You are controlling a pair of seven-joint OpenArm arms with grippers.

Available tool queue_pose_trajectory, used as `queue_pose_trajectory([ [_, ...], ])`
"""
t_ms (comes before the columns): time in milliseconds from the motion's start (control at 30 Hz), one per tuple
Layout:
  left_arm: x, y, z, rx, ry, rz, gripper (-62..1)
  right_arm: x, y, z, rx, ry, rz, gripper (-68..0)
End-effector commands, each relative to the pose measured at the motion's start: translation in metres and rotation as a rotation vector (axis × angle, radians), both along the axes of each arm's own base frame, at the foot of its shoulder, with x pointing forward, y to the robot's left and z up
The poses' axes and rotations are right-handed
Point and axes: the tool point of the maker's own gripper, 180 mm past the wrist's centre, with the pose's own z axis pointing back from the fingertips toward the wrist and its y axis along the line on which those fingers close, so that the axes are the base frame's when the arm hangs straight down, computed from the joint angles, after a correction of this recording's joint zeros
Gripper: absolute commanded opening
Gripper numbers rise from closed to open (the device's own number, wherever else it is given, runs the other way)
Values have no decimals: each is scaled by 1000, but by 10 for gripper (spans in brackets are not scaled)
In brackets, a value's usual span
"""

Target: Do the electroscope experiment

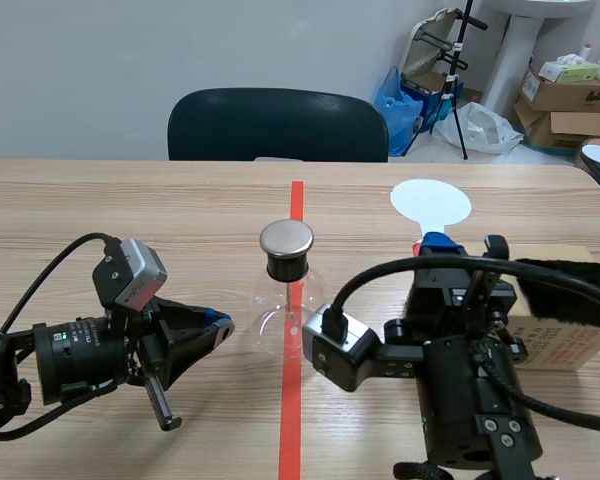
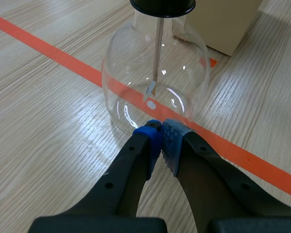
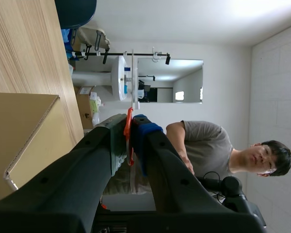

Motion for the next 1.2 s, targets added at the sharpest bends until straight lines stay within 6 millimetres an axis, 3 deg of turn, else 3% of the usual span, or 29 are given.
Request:
queue_pose_trajectory([
  [0,3,-7,11,-39,-20,0,-577,4,-2,9,9,-32,-3,-665],
  [167,3,-7,11,-39,-20,0,-577,3,7,9,5,-32,44,-665],
  [800,3,-7,11,-40,-21,0,-577,-18,76,6,-30,-25,450,-665],
  [1167,3,-7,11,-40,-21,0,-577,-27,91,5,-38,-23,543,-665],
])
